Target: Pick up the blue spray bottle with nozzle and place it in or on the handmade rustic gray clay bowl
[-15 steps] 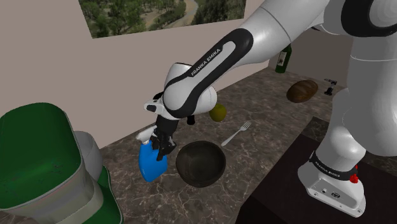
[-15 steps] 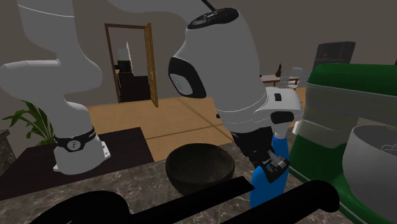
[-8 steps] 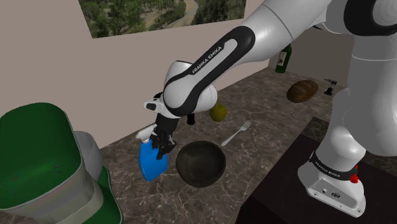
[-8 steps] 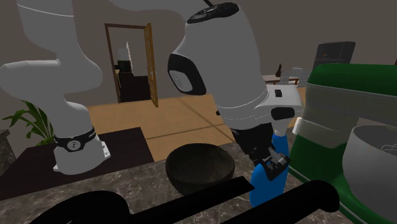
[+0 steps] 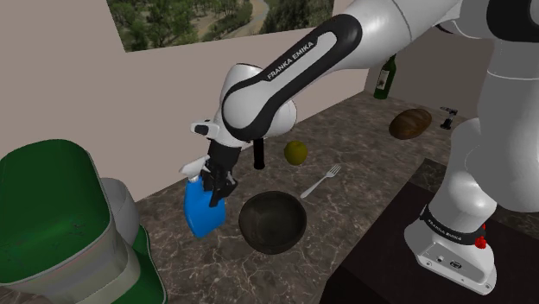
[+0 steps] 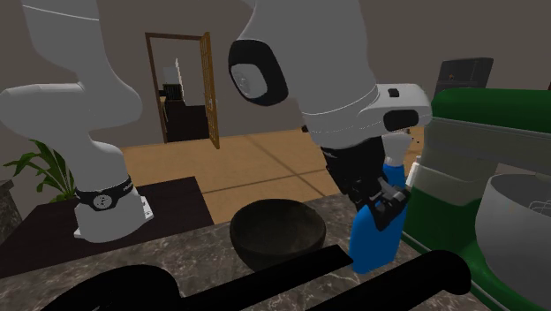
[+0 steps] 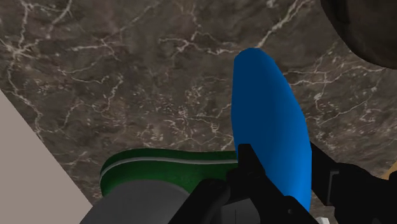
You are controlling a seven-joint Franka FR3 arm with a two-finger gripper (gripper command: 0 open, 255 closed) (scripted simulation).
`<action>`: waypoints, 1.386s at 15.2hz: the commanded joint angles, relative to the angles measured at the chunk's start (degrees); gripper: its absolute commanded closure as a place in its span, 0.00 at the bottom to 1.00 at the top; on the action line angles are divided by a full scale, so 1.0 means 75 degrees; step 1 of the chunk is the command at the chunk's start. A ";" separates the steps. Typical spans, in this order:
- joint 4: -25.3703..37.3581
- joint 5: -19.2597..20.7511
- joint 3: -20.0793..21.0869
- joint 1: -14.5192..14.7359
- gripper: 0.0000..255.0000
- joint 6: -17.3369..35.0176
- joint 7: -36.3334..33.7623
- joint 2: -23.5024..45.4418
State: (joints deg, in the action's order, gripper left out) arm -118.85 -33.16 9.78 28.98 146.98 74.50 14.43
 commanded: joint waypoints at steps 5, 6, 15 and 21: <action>0.0121 0.0259 -0.0080 0.0019 1.00 -0.0486 -0.0357 -0.0403; 0.0150 0.0299 -0.0092 0.0020 1.00 -0.0567 -0.0411 -0.0461; 0.0490 0.0631 -0.0174 0.0012 1.00 -0.1314 -0.0873 -0.0922; 0.0795 0.0822 -0.0214 -0.0003 1.00 -0.1828 -0.1153 -0.1166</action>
State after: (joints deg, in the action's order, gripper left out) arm -113.38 -27.23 8.27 29.05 134.07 66.14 5.99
